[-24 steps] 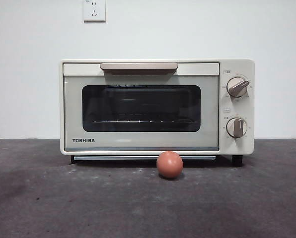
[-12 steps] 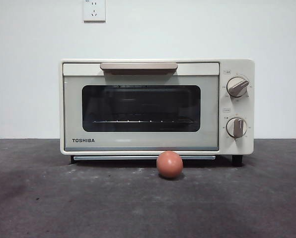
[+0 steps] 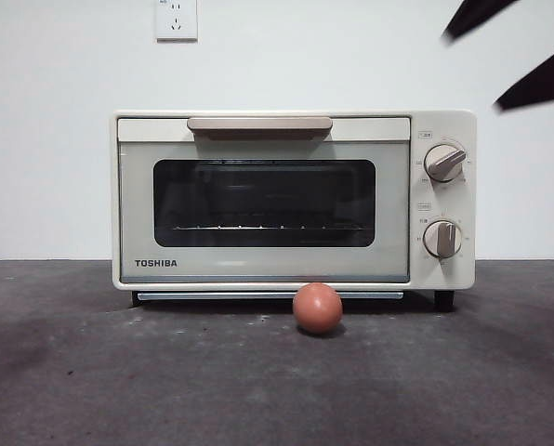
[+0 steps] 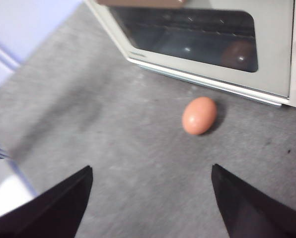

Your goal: Eggoven

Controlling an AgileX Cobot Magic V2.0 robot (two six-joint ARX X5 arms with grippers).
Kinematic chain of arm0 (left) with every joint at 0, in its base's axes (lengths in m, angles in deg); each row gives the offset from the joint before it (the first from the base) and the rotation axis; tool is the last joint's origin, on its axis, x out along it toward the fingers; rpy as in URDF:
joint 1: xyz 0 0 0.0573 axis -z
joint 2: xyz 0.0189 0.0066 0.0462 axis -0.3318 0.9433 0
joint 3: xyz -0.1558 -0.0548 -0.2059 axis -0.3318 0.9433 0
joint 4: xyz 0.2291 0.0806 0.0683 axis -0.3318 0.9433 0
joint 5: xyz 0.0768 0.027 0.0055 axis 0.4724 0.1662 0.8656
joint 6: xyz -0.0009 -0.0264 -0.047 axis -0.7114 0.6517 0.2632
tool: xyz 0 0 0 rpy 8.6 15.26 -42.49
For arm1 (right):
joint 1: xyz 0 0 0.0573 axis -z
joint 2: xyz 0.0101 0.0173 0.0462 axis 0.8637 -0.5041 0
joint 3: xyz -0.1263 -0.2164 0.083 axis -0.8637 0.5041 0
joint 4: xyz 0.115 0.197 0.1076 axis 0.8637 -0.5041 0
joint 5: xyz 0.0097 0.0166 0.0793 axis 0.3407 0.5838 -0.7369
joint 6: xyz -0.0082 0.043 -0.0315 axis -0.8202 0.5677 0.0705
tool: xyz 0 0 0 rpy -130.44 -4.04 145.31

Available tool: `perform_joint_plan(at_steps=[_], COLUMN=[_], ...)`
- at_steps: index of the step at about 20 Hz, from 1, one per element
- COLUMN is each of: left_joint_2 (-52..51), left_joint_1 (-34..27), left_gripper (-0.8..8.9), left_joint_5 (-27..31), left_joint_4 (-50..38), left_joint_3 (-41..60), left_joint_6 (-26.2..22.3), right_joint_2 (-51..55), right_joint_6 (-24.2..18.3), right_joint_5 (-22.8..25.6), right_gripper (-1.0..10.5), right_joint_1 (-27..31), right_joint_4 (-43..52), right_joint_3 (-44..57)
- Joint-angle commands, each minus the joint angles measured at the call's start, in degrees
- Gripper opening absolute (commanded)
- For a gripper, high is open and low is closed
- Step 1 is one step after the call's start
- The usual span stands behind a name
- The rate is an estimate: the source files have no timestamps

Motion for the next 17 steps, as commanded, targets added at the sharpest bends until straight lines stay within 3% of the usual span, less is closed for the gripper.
perform_joint_plan(at_steps=[1, 5, 11, 17], left_joint_2=[0.2, 0.2, 0.2, 0.2], left_joint_1=[0.0, 0.0, 0.1, 0.9], left_gripper=[0.07, 0.07, 0.07, 0.07], left_joint_5=[-0.3, -0.3, -0.3, -0.3], left_joint_4=[-0.7, -0.7, -0.7, -0.7], left_joint_3=[-1.0, -1.0, -1.0, -1.0], left_joint_6=[-0.7, -0.7, -0.7, -0.7], right_joint_2=[-4.5, -11.8, -23.0, -36.2], right_joint_6=[2.5, 5.0, 8.8, 8.7], right_joint_5=[5.6, 12.4, 18.7, 22.7], right_gripper=[3.8, 3.8, 3.8, 3.8], right_joint_1=[-4.4, -9.5, -13.8, -15.6], right_joint_4=[4.9, 12.1, 20.5, 21.0], right_joint_3=[-0.8, -0.8, -1.2, -8.5])
